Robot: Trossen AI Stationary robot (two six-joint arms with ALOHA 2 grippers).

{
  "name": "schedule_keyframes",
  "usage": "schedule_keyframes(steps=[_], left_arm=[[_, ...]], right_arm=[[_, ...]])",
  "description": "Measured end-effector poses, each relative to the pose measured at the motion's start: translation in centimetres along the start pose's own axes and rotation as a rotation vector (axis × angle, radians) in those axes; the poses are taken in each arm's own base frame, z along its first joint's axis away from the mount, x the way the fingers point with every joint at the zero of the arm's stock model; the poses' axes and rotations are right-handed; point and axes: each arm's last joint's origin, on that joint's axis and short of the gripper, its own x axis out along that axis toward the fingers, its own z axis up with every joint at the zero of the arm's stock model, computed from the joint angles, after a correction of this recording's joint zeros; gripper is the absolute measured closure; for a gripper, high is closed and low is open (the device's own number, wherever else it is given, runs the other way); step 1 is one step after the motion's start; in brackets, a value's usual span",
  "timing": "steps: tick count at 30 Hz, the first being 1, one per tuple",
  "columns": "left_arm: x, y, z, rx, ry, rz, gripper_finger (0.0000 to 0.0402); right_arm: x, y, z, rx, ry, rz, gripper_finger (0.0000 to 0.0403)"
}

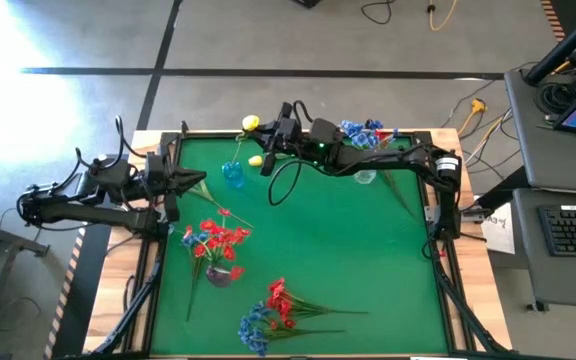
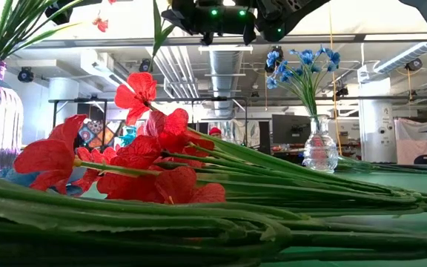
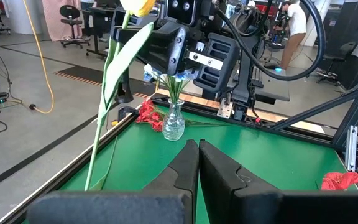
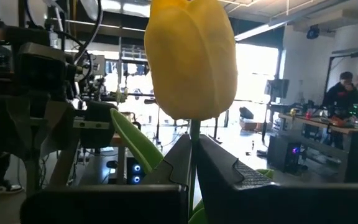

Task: Sort flowers into vase by color
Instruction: Put the yellow tulip into the blue vase

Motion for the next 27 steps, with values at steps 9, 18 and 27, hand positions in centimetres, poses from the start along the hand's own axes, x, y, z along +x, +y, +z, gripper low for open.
schedule_keyframes(steps=[9, 18, 27], left_arm=[[0.00, 0.00, 0.00, 0.000, 0.000, 0.000, 0.0401], [0.00, 0.00, 0.00, 0.000, 0.000, 0.000, 0.0401], [0.00, 0.00, 0.00, 0.000, 0.000, 0.000, 0.0401]], right_arm=[[0.00, -0.09, -0.01, 0.017, 0.003, -0.033, 0.0390], [0.00, -0.10, -0.16, 0.019, 0.019, -0.039, 0.0390], [0.00, -0.10, -0.21, 0.029, 0.024, -0.039, 0.0390]])
